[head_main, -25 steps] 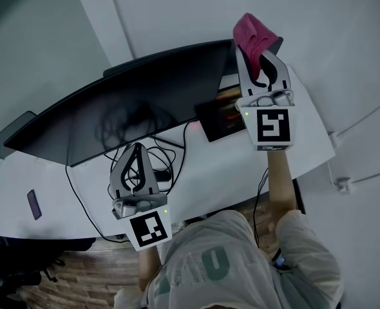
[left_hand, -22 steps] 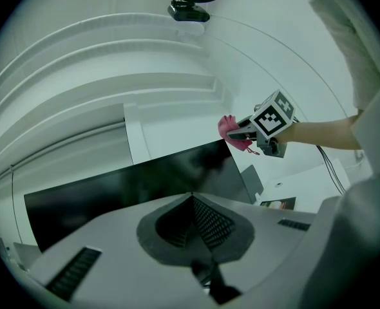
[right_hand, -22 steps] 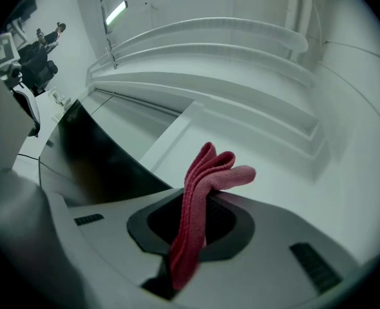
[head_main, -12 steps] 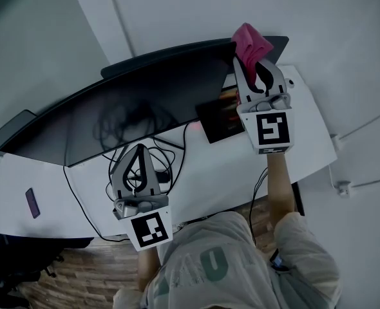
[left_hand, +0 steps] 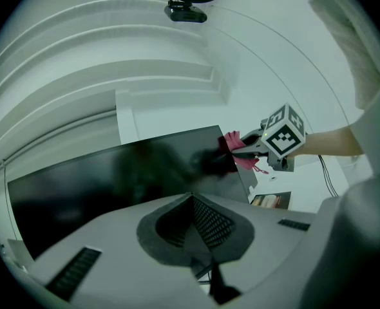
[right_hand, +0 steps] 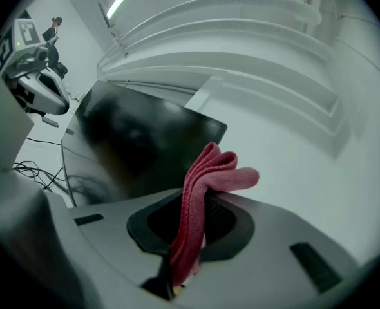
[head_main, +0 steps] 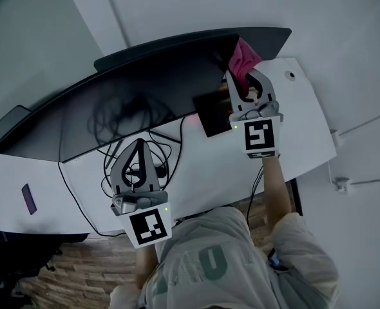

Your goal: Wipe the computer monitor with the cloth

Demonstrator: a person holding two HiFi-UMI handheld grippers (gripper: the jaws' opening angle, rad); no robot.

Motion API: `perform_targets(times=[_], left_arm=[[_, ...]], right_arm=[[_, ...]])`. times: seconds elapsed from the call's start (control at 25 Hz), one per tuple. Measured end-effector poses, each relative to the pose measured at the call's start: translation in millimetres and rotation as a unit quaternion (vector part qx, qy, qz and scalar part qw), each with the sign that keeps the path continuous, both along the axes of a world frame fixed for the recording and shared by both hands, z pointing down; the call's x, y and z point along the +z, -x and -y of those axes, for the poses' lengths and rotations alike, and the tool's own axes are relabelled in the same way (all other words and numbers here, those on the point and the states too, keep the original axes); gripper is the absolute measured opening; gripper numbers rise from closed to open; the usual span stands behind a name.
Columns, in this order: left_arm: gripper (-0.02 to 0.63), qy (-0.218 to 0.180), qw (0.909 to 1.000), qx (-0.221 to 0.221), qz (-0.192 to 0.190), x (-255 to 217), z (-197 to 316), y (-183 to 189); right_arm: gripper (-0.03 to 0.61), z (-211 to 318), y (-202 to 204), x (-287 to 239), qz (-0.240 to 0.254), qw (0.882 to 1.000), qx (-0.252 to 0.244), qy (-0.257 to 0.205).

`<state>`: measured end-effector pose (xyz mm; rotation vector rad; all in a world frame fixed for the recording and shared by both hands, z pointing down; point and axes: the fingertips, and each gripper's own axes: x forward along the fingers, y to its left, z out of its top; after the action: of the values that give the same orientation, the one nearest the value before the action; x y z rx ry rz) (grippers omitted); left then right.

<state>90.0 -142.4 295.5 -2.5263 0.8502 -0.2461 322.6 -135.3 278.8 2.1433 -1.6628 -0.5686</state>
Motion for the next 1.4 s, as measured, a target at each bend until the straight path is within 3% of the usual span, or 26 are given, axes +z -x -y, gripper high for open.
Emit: perform_targets(times=[0.48,0.84,1.2,1.4], left_arm=[[0.005,0.011,0.9997,0.002,0.021,13,8,-11],[0.005,0.026,0.9989,0.002,0.038,26,16,-21],[0.005,0.044,0.9977,0.001,0.051,42,26,-29],[0.005,0.051,0.9971,-0.001,0.057,46,30,-31]], right_arm=[[0.057,5,-6,119,0.002,0.992,0.022,0.124],[0.057,8,-6,212,0.031,0.975,0.022,0.218],[0.057,11,-6,270,0.054,0.96,0.019,0.274],[0.057,10,-5,288,0.101,0.954,0.018,0.281]])
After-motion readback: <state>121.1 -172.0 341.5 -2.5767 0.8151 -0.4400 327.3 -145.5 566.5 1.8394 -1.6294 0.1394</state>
